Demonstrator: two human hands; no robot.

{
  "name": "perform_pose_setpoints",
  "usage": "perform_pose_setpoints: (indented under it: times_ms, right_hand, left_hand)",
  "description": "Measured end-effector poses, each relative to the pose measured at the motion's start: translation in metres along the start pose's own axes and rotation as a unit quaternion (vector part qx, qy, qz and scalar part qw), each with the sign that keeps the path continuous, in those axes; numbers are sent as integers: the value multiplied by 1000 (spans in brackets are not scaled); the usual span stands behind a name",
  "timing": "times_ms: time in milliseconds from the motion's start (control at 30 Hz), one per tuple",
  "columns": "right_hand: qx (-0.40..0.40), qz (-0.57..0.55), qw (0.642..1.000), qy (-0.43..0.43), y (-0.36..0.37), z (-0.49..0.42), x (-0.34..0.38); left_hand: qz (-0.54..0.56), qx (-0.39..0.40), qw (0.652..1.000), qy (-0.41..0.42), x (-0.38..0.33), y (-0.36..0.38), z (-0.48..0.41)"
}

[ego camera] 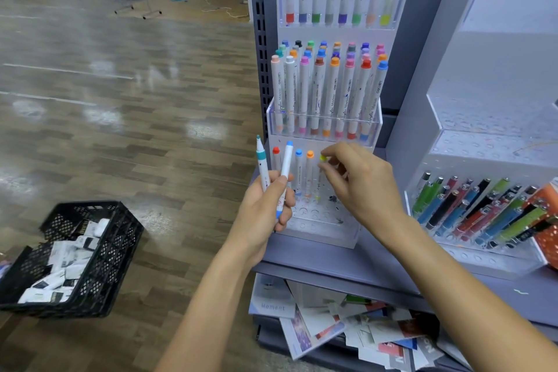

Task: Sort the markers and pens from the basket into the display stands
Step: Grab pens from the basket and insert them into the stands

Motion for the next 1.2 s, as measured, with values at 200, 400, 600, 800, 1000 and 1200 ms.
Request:
perform_pose_setpoints:
  times_ms: [200, 400, 600, 800, 1000, 1200]
  right_hand:
    - [4, -239, 962, 128, -11, 8, -2]
    - [51, -406, 896, 172, -8, 9, 11]
    - [-95, -298, 941, 126, -57, -5, -9]
    - [-80, -131, 988, 35, -47, -1, -5]
    - [-27, -73, 997, 14, -23, 6, -4]
    - [6, -23, 1000, 6, -11, 7, -4]
  left_hand:
    - [-3, 47, 999, 23, -1, 7, 3]
    - [-38, 120, 992, 27, -2, 24, 7]
    - [-73, -5, 997, 35, -6, -1, 0]
    - [-67, -31, 997, 34, -8, -5, 2]
    - [-46, 8, 998, 46, -12, 3, 5]
    - [-38, 25, 997, 68, -12, 4, 6]
Point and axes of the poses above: each hand's wrist, its own z-axis away from the middle knuckle, its own y-axis out of the palm, x = y × z, the point moved 8 cm from there along -z, towards the middle knuckle, and after that the axes turned 1 degree about x, right-handed, at the moved point
